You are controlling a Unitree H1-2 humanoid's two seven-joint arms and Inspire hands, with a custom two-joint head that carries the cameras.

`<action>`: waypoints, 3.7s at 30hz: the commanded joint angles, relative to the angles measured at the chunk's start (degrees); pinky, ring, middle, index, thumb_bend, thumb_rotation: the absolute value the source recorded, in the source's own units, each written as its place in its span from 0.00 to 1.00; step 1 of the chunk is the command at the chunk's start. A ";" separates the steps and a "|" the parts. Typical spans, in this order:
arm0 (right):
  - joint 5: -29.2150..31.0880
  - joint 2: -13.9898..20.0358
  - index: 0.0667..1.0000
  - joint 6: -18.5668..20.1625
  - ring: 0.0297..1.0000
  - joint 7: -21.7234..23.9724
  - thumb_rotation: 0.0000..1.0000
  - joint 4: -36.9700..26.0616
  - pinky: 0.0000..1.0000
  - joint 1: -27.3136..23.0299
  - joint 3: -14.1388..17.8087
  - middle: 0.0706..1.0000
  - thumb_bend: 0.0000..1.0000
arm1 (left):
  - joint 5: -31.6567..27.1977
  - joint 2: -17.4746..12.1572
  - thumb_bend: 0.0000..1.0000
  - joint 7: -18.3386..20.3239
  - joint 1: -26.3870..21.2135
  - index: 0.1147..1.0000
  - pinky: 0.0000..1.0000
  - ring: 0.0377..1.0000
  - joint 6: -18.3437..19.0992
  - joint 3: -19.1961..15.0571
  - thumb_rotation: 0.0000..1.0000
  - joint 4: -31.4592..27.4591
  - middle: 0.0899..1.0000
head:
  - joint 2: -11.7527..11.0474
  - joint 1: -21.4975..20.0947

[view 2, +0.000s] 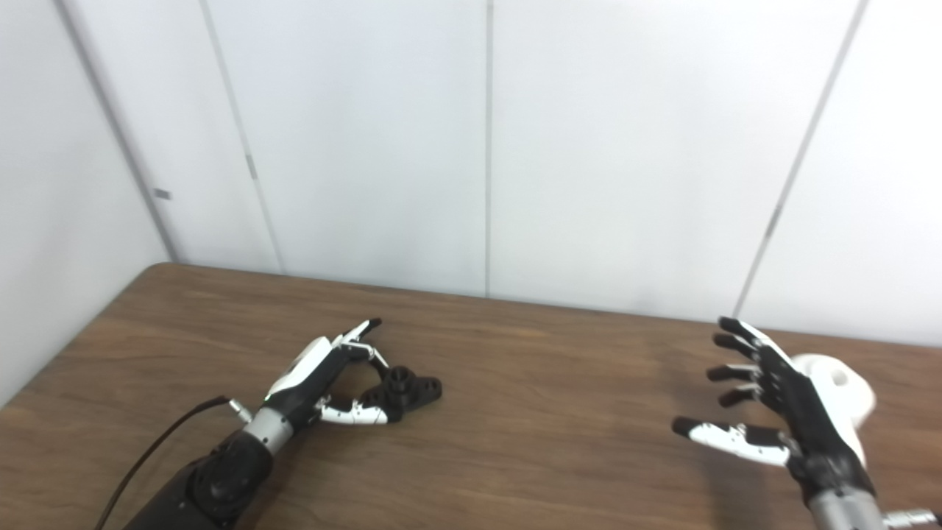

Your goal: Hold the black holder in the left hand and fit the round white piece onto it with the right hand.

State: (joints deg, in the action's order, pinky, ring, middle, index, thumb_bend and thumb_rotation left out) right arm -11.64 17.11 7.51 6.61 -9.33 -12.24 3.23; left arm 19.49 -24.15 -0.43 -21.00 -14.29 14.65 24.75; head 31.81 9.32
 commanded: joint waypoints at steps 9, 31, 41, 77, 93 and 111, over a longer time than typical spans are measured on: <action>0.29 0.40 0.86 -2.82 0.65 -1.41 0.20 -0.68 0.51 -2.41 0.85 0.82 0.68 | 0.98 4.26 0.52 7.67 2.09 0.42 1.00 1.00 -2.62 6.21 0.06 -2.39 1.00 | 0.98 -2.40; -0.60 0.95 0.87 -3.56 0.63 -1.09 0.29 -0.90 0.52 -3.78 0.01 0.80 0.70 | 4.14 6.35 0.52 13.56 0.35 0.42 1.00 1.00 -6.67 13.88 0.06 -2.14 1.00 | 3.47 -11.28; -4.67 2.78 0.84 -2.09 0.64 -1.75 0.29 -3.23 0.50 -5.24 0.42 0.79 0.74 | 6.98 4.59 0.52 12.02 0.73 0.42 1.00 1.00 -7.45 13.37 0.06 0.12 1.00 | 2.28 -20.68; -23.67 19.59 0.82 19.23 0.88 4.46 0.45 -2.66 0.66 -8.14 4.52 0.94 0.86 | 3.46 0.67 0.52 10.82 1.74 0.42 1.00 1.00 -12.59 12.62 0.06 5.04 1.00 | -5.00 -35.20; -32.18 10.05 0.85 19.39 0.87 6.02 0.63 1.67 0.67 -8.32 6.21 0.97 1.00 | 3.40 0.75 0.52 10.07 1.63 0.42 1.00 1.00 -12.58 13.17 0.06 5.58 1.00 | -5.10 -34.68; -33.00 8.41 0.86 19.37 0.89 5.88 0.60 6.44 0.70 -9.30 4.97 0.98 1.00 | 2.85 0.48 0.52 9.62 1.96 0.42 1.00 1.00 -12.62 13.51 0.06 6.01 1.00 | -4.95 -34.22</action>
State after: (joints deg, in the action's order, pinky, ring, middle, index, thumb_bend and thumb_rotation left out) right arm -44.34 24.16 26.88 13.63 -2.34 -19.07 8.18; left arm 20.48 -21.35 7.06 -22.98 -28.00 26.96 25.66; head 26.81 -24.87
